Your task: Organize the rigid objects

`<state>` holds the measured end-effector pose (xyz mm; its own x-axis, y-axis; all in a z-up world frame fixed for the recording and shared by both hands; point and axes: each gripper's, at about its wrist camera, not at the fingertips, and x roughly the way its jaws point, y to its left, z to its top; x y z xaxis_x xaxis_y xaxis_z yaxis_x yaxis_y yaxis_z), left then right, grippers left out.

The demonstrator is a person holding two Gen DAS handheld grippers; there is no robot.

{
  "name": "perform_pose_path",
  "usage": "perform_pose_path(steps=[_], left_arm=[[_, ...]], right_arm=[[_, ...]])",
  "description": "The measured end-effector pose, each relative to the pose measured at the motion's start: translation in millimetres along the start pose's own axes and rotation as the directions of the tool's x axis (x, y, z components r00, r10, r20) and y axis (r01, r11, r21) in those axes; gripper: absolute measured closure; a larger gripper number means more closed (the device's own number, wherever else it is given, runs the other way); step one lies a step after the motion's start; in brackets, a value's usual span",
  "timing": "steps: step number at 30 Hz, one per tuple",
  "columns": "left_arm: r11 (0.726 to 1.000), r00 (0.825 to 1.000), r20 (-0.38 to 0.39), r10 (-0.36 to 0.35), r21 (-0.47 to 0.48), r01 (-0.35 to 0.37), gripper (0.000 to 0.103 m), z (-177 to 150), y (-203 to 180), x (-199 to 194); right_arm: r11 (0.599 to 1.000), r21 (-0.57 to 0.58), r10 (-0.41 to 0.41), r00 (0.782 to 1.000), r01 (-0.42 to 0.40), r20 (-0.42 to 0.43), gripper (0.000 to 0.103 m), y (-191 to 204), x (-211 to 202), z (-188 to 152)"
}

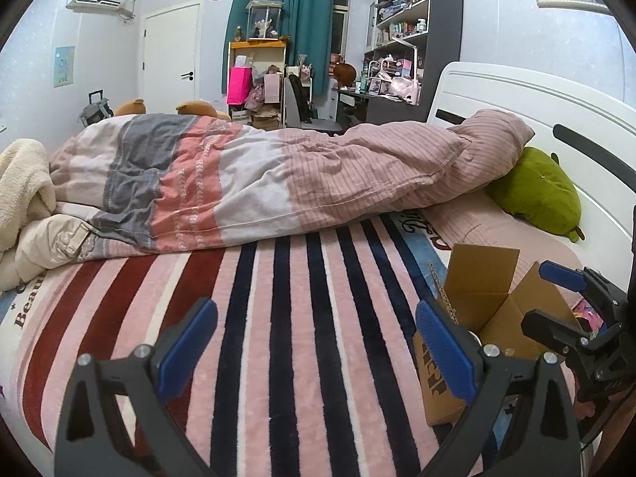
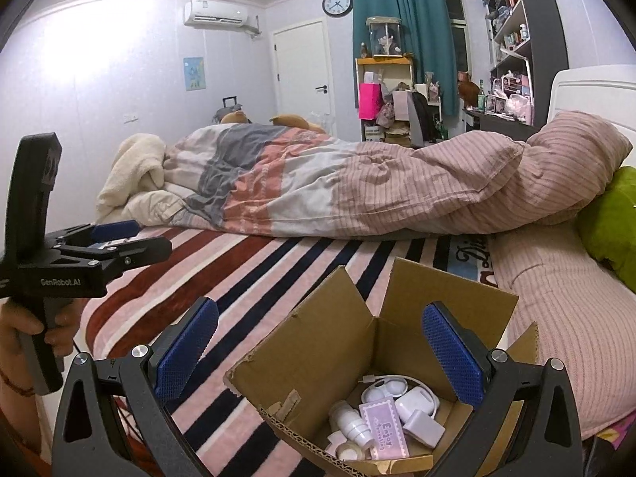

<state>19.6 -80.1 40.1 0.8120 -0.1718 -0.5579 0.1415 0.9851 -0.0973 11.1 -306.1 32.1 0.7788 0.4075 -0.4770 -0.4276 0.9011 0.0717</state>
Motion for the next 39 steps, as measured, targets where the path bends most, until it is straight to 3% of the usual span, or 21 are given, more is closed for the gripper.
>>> perform_pose_path(steps=[39], left_arm=[[0.999, 0.999, 0.001, 0.034, 0.016, -0.034, 0.004, 2, 17, -3]], right_arm=[[1.000, -0.005, 0.015, 1.000, -0.015, 0.011, 0.000, 1, 2, 2]])
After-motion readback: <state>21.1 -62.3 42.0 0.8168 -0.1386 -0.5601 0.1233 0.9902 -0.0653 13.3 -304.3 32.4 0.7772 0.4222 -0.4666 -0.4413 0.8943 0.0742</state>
